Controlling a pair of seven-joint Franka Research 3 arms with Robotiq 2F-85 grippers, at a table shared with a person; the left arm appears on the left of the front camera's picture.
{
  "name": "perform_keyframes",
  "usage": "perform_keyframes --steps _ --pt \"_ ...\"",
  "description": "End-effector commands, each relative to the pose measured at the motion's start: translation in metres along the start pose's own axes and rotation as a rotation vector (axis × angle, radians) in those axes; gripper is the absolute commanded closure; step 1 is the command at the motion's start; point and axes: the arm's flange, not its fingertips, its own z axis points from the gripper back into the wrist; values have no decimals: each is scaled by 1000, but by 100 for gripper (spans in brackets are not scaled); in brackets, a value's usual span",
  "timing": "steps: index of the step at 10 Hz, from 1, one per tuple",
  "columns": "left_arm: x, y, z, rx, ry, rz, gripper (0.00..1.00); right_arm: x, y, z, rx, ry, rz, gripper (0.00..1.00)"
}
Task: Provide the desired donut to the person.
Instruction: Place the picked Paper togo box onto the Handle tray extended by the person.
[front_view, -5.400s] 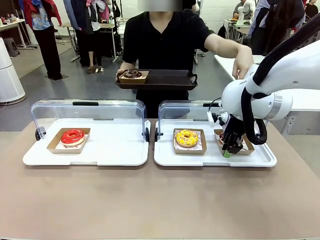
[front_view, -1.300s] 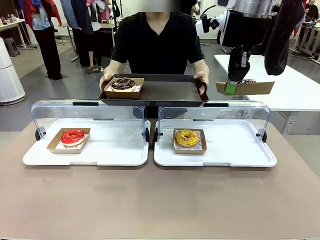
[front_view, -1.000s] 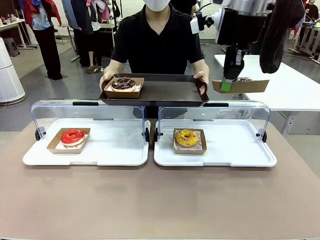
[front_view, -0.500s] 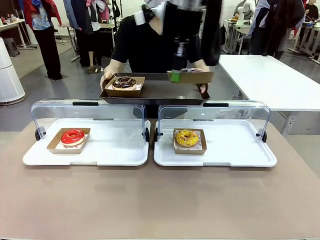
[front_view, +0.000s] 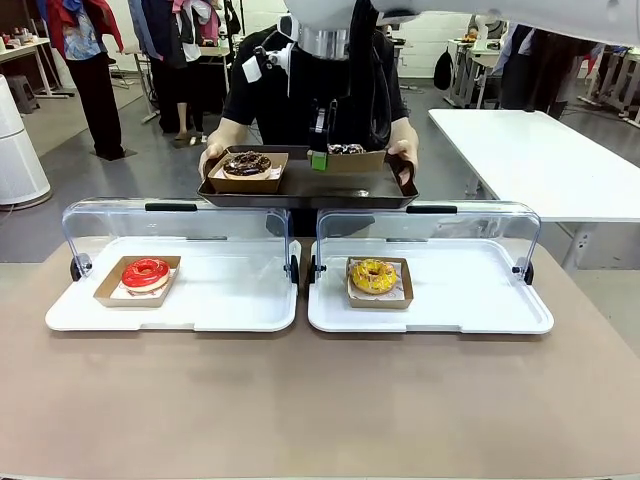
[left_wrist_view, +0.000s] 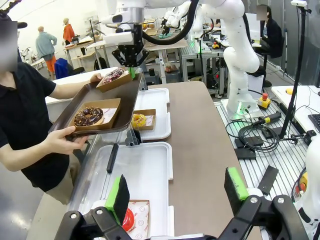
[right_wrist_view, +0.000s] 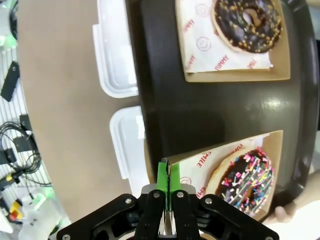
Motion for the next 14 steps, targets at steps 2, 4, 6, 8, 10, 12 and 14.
perform_keyframes --steps 2,4,6,8,10,12,14 --pt "2 -1 2 -1 -9 -4 0 -3 -24 -3 -11 -16 -18 98" --pt "2 -1 2 -1 -9 -4 0 -14 -35 -18 -1 -4 -24 98" --pt "2 -1 2 -1 -9 -4 0 -22 -42 -29 17 -18 -22 98" --pt "2 -1 2 -1 -9 -4 0 -24 -43 -34 42 -51 7 98" --pt "2 -1 2 -1 -9 -4 0 -26 -44 -35 55 -69 22 98" --pt "2 -1 2 -1 -9 -4 0 -27 -43 -36 72 -81 40 98" --pt "2 -1 2 -1 -9 -4 0 -27 -43 -37 85 -89 41 98"
